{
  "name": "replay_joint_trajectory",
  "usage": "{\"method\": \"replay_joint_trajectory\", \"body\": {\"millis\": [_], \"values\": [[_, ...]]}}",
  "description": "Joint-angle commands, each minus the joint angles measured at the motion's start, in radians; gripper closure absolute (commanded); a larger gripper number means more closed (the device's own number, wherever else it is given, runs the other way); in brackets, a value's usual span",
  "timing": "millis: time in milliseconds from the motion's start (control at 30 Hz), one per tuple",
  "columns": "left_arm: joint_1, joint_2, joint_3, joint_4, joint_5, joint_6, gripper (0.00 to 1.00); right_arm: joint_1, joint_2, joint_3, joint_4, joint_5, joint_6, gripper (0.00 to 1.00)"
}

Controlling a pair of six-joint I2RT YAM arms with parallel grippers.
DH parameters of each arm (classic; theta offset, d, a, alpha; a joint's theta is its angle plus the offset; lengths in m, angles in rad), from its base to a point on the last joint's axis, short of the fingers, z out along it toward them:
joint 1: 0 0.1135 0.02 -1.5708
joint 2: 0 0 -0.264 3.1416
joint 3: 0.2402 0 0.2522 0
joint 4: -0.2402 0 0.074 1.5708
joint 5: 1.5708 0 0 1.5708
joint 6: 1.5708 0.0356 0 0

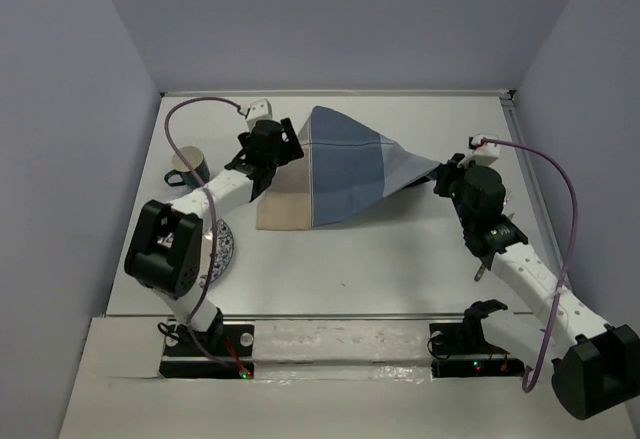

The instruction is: Set the dinner table for one person

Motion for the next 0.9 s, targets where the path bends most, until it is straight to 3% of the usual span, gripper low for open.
{"method": "replay_joint_trajectory", "body": {"millis": [0,100,267,567,867], "values": [[-0.018,-0.246,-0.253,-0.001,-0.038,-0.018,0.11,-0.006,0.025,0.030,0.036,-0.015,0.016,1.00],[-0.025,-0.423,-0.454,-0.006,-0.033,-0.094,0.21,-0.006,0.033,0.030,0.036,-0.014,0.016,1.00],[-0.038,-0.604,-0.617,-0.047,-0.099,-0.179,0.34,-0.006,0.036,0.030,0.036,-0.012,0.016,1.00],[-0.091,-0.396,-0.573,-0.093,-0.202,-0.167,0.38,-0.006,0.027,0.027,0.036,0.003,0.012,1.00],[-0.093,-0.283,-0.522,-0.110,-0.179,-0.145,0.41,-0.006,0.029,0.027,0.036,0.004,0.016,1.00]]}}
